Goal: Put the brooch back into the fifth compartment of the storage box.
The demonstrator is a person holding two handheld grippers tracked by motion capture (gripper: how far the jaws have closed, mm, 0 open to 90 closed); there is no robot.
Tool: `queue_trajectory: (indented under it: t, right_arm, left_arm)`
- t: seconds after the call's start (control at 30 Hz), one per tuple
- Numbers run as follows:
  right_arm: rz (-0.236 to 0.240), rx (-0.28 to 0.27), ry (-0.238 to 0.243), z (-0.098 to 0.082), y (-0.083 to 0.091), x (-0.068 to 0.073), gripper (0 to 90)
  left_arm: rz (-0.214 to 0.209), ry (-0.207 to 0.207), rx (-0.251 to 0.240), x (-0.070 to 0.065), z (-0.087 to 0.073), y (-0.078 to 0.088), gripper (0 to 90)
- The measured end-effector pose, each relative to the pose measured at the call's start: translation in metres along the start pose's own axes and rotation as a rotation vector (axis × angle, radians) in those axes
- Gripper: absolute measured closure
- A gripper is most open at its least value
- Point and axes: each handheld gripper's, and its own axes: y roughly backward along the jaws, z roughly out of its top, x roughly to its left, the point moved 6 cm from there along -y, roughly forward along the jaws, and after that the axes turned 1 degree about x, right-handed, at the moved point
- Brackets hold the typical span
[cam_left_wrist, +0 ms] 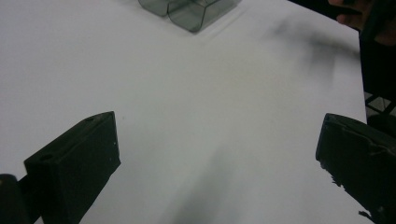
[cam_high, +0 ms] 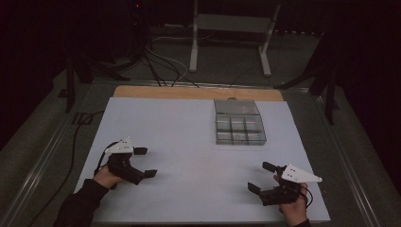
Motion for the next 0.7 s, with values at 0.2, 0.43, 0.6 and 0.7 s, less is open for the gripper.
queue_trajectory:
  t: [0.2,0.43,0.6,0.7]
  right_arm:
    - [0.002,0.003,-0.006,0.0,0.001,0.0,0.0]
    - [0.002,0.011,-0.005,-0.001,0.0,0.0,0.0]
    - [0.01,0.015,-0.002,-0.002,-0.001,0.001,0.0]
    - [0.012,0.018,-0.001,-0.002,-0.001,0.002,0.0]
  left_arm:
    - [0.004,0.011,0.012,-0.005,-0.015,0.004,1.0]
    - [0.022,0.016,0.006,-0.013,-0.031,0.011,1.0]
    - [0.046,0.016,0.004,-0.014,-0.04,0.016,1.0]
    - [0.047,0.03,-0.012,-0.014,-0.041,0.019,1.1]
